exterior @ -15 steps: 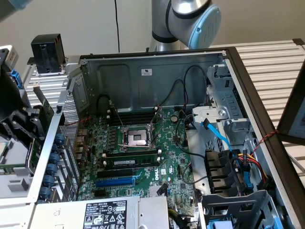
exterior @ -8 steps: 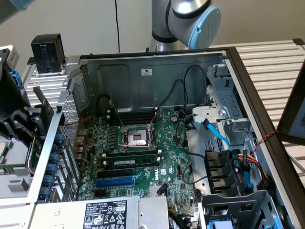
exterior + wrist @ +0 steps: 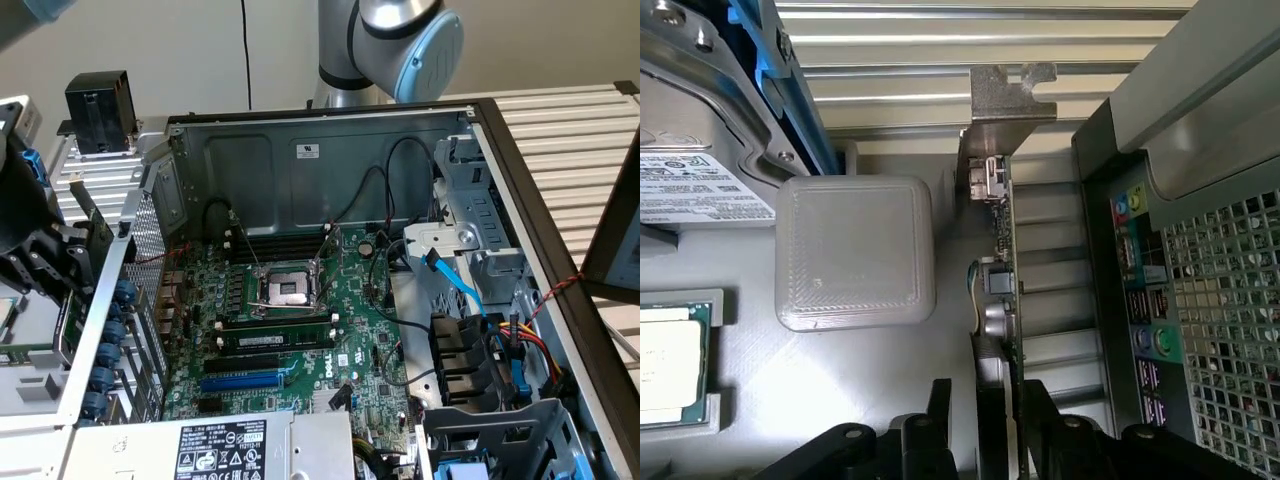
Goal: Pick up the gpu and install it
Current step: 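Pick up the gpu and move the gpu toward the slot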
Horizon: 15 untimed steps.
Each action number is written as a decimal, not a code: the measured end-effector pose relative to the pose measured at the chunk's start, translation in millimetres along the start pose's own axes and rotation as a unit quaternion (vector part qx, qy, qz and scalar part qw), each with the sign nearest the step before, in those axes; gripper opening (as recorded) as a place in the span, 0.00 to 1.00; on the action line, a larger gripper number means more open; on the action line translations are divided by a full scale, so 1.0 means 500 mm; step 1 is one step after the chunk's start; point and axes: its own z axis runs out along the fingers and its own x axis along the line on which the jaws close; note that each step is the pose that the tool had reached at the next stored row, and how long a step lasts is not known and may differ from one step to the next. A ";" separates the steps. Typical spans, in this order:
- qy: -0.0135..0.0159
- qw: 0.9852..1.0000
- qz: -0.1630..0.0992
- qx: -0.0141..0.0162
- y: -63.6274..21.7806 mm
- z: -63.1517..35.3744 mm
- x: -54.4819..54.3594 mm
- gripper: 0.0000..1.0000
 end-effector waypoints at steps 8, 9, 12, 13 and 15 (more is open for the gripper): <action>-0.001 1.000 0.000 0.000 -0.001 0.000 -0.002 0.42; -0.001 1.000 0.000 0.000 -0.001 0.000 -0.002 0.42; -0.001 1.000 0.001 0.001 -0.003 0.000 -0.003 0.42; -0.001 1.000 0.001 0.001 -0.003 0.000 -0.003 0.42; -0.001 1.000 0.002 0.001 -0.003 0.000 -0.003 0.42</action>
